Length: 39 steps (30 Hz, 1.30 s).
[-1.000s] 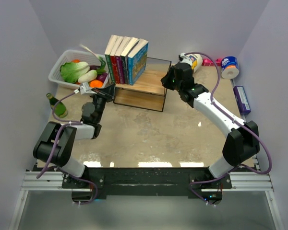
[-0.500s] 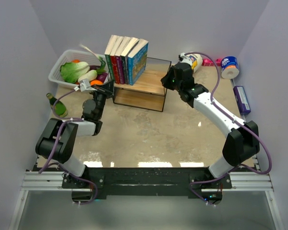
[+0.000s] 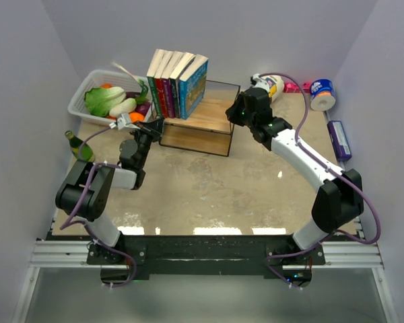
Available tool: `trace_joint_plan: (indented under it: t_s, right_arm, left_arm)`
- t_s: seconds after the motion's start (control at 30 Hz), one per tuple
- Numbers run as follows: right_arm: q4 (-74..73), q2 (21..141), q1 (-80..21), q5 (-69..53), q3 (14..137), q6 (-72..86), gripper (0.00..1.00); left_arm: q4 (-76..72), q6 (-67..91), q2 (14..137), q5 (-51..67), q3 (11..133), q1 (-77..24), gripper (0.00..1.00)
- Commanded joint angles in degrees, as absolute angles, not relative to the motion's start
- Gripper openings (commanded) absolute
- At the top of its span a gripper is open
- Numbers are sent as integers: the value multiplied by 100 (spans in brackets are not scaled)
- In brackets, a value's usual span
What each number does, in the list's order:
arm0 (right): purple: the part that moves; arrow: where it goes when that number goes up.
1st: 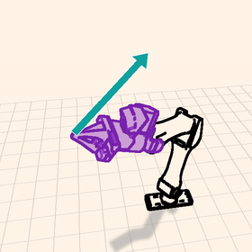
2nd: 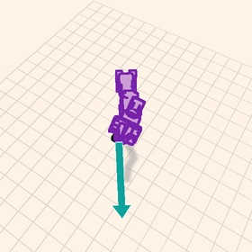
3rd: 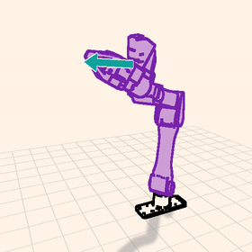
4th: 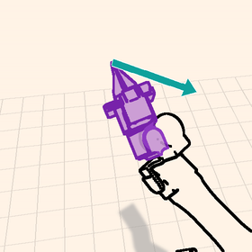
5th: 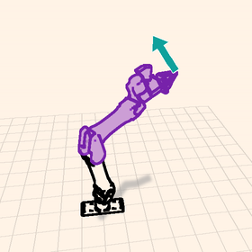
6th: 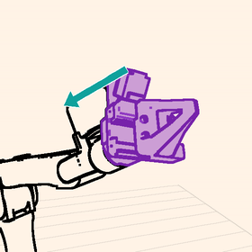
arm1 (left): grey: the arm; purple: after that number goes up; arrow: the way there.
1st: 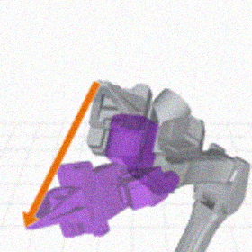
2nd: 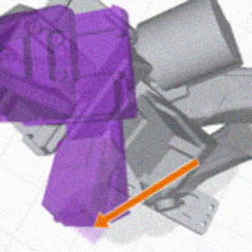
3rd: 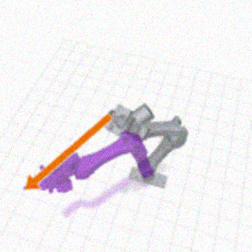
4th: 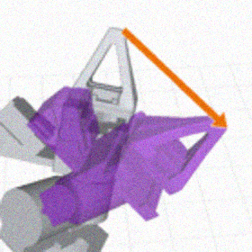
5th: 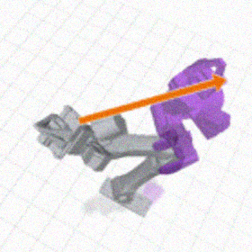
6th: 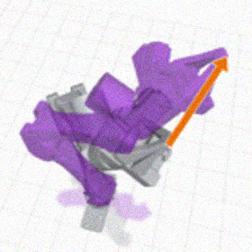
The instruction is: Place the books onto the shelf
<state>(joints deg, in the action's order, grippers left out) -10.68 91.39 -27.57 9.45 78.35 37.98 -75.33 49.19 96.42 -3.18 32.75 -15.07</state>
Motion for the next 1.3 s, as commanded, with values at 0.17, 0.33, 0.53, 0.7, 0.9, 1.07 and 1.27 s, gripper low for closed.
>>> trace_joint_plan:
  t_s: [0.17,0.33,0.53,0.7,0.9,1.07,1.27]
  right_arm:
    - [-984,9352,-2795,712,7989,3718,1]
    - [-976,9360,-2804,694,7954,3718,1]
    - [-949,9360,-2821,694,7928,3718,1]
    - [-967,9334,-2821,738,7928,3709,1]
    - [-976,9334,-2813,738,7945,3709,1]
    - [-993,9352,-2813,738,7972,3718,1]
    - [-1002,9334,-2821,756,7980,3718,1]
  left_arm:
    - [-9589,5089,10011,-299,3717,-1468,0]
    - [-9571,5107,10125,-290,3841,-1468,0]
    - [-9536,5089,10160,-290,3920,-1468,0]
    - [-9615,5071,9976,-246,3736,-1459,0]
    - [-9615,4799,9273,-281,3156,-1415,0]
    - [-9537,4720,9001,-299,2953,-1397,0]
    - [-9185,4605,9105,-360,3155,-1389,0]
